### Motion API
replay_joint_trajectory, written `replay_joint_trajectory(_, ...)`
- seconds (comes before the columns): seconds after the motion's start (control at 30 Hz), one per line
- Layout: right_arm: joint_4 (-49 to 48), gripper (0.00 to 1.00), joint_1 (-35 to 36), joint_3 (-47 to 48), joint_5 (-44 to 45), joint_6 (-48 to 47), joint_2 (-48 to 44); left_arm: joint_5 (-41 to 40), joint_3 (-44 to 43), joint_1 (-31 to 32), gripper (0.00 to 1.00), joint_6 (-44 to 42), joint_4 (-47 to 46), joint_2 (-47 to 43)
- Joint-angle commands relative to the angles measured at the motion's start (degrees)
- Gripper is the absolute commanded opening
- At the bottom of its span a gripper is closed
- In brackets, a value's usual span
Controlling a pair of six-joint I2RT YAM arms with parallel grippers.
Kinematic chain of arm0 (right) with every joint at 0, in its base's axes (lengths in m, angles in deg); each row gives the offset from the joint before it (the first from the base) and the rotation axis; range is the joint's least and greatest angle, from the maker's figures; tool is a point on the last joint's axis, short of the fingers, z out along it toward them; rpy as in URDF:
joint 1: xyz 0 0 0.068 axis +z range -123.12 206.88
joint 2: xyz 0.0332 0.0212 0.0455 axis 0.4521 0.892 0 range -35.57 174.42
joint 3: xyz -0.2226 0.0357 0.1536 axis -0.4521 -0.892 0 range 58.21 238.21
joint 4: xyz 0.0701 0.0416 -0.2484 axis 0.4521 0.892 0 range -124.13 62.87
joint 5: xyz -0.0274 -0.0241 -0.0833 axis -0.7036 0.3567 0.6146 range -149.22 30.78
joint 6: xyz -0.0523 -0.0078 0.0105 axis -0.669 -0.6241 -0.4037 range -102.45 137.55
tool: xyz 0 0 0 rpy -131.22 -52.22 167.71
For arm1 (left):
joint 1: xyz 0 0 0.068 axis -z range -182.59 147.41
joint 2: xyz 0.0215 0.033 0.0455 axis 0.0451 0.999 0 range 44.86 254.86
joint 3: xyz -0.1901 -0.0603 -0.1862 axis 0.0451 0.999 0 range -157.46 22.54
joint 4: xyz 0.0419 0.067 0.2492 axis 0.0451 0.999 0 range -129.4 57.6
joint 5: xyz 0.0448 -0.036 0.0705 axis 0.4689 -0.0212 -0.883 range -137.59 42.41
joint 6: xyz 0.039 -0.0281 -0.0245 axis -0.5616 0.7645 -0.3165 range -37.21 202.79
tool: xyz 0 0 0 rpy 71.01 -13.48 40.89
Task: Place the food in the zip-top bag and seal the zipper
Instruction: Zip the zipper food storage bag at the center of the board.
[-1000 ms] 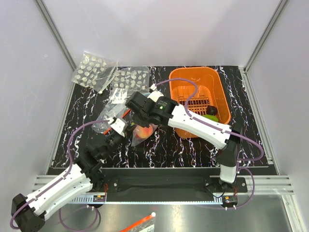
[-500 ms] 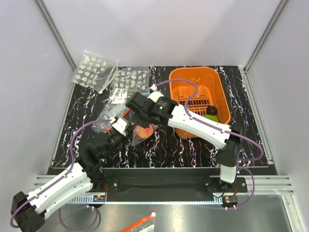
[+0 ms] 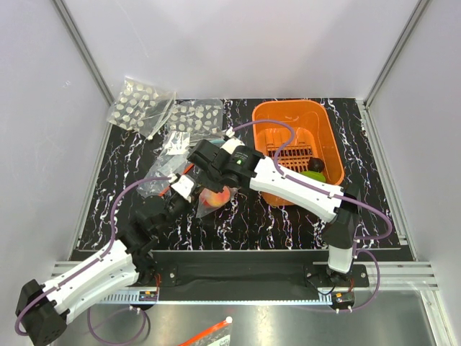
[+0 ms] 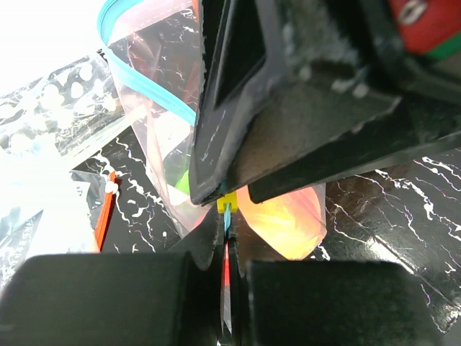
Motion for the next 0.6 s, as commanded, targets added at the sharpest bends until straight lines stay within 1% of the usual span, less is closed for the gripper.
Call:
replay_joint_trajectory(0.0,-1.53,0.33,0.19,-0.20,2.36,1.18,-2.11,-0.65,-2.94,0.63,0.00,-0.67,-3.65,-0.86)
replay_joint_trajectory(0.3,-2.32,0.08,0.11,-1.25,2.71,0.92,-2.80,-0.56,-2.68,1.25,0.00,-0.49,-3.83,-1.21)
replay_joint_trajectory(0.47,-2.84,0.05,-0.59,-4.06,4.82,0.83,-4.91,-2.67,-3.03,1.34,0.00,0.73,-1.20,-3.58)
replay_joint_trajectory(0.57,-3.02,0.04,-2.00,-4.33,4.56,0.04,-5.88,-1.53,-2.33,1.60,0.00,3.19,-0.75,-5.51)
